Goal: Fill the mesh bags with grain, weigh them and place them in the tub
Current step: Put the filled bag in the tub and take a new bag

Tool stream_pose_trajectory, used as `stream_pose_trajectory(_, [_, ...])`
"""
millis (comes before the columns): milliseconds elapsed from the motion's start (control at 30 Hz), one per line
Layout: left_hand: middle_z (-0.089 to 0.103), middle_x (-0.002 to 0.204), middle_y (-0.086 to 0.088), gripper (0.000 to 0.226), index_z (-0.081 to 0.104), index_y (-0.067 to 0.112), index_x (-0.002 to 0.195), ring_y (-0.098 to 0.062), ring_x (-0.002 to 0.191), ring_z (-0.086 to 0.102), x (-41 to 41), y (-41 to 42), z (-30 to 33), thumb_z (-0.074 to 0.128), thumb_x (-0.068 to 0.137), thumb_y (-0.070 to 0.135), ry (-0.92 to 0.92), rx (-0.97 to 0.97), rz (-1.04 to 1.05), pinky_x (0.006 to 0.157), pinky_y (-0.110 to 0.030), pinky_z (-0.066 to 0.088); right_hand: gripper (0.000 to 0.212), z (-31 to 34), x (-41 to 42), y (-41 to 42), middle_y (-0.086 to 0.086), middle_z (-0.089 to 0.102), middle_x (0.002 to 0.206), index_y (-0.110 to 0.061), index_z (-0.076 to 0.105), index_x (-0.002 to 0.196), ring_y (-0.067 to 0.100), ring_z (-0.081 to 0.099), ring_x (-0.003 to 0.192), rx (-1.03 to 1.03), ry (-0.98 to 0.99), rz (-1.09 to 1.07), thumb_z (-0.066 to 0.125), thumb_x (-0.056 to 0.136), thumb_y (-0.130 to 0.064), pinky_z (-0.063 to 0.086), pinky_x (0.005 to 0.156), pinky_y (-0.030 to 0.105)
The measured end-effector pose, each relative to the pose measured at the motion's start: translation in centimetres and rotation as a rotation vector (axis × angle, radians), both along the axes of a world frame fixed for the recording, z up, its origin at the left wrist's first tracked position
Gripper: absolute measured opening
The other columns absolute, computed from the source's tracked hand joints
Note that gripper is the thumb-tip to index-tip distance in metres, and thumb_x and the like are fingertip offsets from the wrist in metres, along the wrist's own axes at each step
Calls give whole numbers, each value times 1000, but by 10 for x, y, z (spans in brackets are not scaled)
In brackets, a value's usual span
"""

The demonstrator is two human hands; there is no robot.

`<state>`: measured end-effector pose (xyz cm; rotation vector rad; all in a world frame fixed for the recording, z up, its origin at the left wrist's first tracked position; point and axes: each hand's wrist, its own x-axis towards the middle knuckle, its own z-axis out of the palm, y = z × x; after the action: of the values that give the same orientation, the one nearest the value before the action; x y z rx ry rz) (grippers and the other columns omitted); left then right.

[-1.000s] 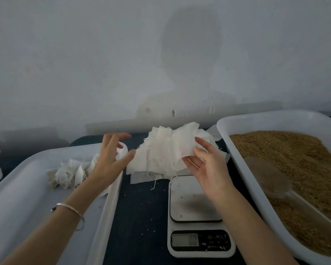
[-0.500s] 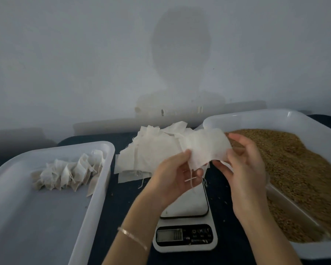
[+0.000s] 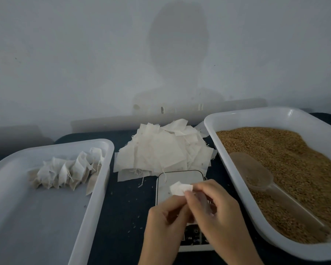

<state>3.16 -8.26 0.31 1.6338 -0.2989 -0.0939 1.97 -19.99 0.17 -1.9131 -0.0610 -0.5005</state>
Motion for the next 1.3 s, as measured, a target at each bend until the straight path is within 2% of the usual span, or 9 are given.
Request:
stream_pose_trajectory(167, [74,77,-6,28,77,20,84,-18,77,71,2,2,0,52,95,13,84,-64,-56,72,-26,57,43,4,-1,-5,-14,67,91,-24,71,100,-3,62,90,-4,48,84,57,73,-54,49,73,11])
stream_pose_trajectory(300, [74,86,-14,31,77,13,86,-27,87,71,4,2,-5,48,97,13,184,-97,-76,81,-35,58,20,-2,0,-9,-12,70,89,-18,74,105,-5,63,87,-107,47,37,66,87,-22,48,72,8])
stream_pose_trajectory(433, [72,77,-8,29,76,25,80,-24,77,69,3,3,-10,52,96,18,52,60,45,77,-41,58,26,-3,-2,-11,-17,66,98,-21,71,113,-5,61,88,-306,51,37,65,88,-28,46,75,7])
stream_pose_trajectory(667, [54,62,-1,30,52,11,60,-16,59,54,-1,4,-10,59,89,15,-218,363,194,54,-22,45,29,-3,-6,-2,-8,65,85,-14,71,103,5,61,66,-437,42,-162,75,76,-4,52,59,20])
stream_pose_trajectory(767, [44,61,3,36,40,16,54,-13,54,40,-3,3,-7,57,85,12,-257,409,189,51,-29,38,31,1,-8,-4,-17,57,82,-23,62,110,2,59,65,-357,44,-181,71,81,-17,52,58,17])
stream_pose_trajectory(867, [39,53,8,43,35,26,50,-6,48,34,-4,2,-1,54,86,14,-174,328,170,46,-17,29,38,8,-11,-1,-18,51,97,-33,49,118,3,60,74,-479,64,-35,65,84,-33,55,60,25])
stream_pose_trajectory(967, [35,48,6,43,36,26,47,-4,46,32,-4,2,1,54,85,14,-83,315,177,45,-15,31,49,13,-13,3,-12,53,98,-29,44,106,3,54,63,-583,-21,-32,78,73,-15,48,43,18])
stream_pose_trajectory(1067, [31,50,3,42,30,20,50,-7,49,34,0,4,-1,56,81,10,-49,314,209,45,-16,31,45,14,-14,7,-7,53,87,-20,49,90,1,30,62,-610,-105,-55,78,65,5,25,46,-1])
stream_pose_trajectory(1300, [43,54,-18,32,39,3,58,-13,49,41,3,7,-5,60,83,9,-69,219,225,46,-20,35,19,8,-10,4,-3,58,88,-14,56,65,-8,31,51,-605,-134,-32,64,77,-2,25,48,-3])
